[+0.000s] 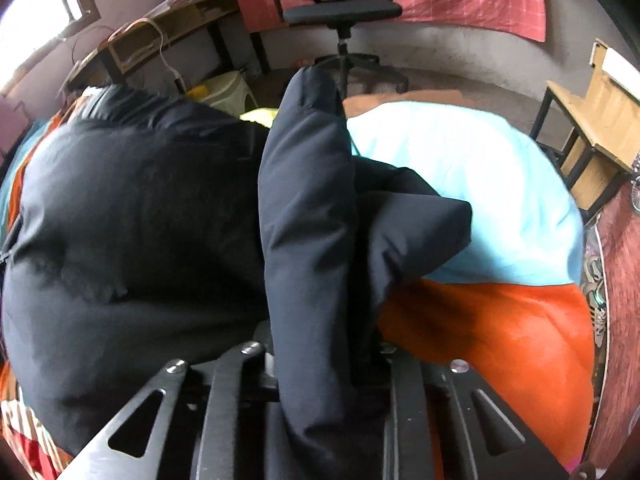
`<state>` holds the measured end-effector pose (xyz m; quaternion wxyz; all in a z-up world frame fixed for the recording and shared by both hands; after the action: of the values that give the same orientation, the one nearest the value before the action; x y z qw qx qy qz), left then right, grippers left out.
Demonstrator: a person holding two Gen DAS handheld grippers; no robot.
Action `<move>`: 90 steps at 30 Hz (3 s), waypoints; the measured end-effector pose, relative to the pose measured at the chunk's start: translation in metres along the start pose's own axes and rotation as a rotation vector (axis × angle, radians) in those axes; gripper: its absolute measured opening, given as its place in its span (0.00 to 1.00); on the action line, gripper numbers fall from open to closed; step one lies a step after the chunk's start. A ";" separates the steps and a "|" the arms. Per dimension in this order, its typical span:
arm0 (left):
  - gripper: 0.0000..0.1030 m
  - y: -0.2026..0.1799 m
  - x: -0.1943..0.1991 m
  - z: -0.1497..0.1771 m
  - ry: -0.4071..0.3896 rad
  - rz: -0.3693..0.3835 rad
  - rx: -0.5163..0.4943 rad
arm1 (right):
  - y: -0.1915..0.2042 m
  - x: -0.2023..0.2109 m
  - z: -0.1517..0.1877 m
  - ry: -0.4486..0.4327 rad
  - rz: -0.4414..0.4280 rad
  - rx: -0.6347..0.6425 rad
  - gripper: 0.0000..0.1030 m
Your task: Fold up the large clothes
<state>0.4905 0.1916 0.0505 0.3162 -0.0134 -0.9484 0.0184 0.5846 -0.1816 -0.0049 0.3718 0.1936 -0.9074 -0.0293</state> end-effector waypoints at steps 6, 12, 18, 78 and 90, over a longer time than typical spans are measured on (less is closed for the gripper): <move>0.15 -0.014 0.010 0.003 -0.038 -0.008 -0.030 | -0.012 0.021 -0.004 -0.037 -0.009 -0.053 0.15; 0.13 -0.014 0.022 -0.004 -0.053 0.029 0.016 | -0.013 0.046 -0.013 -0.099 -0.038 -0.076 0.14; 0.12 -0.007 0.028 -0.020 -0.071 0.037 0.056 | -0.003 0.066 -0.032 -0.137 -0.074 -0.078 0.13; 0.67 0.006 0.065 0.018 0.027 -0.169 0.114 | 0.009 0.108 0.026 -0.095 0.145 -0.035 0.86; 0.94 -0.037 0.112 0.000 -0.174 -0.116 0.054 | 0.042 0.157 0.018 -0.280 0.090 -0.009 1.00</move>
<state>0.4006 0.1583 0.1192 0.2334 0.0516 -0.9707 0.0268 0.4561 -0.2030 0.0944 0.2432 0.1450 -0.9581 -0.0436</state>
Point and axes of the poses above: each gripper's, at about its wrist camera, not at the fingertips, and x roughly against the way its jaws point, y to its left, z to its underside, the point moved 1 cm from there along -x, roughly the way its jaws point, and after that the axes turned 15 degrees about -y, right-handed, at the moved point
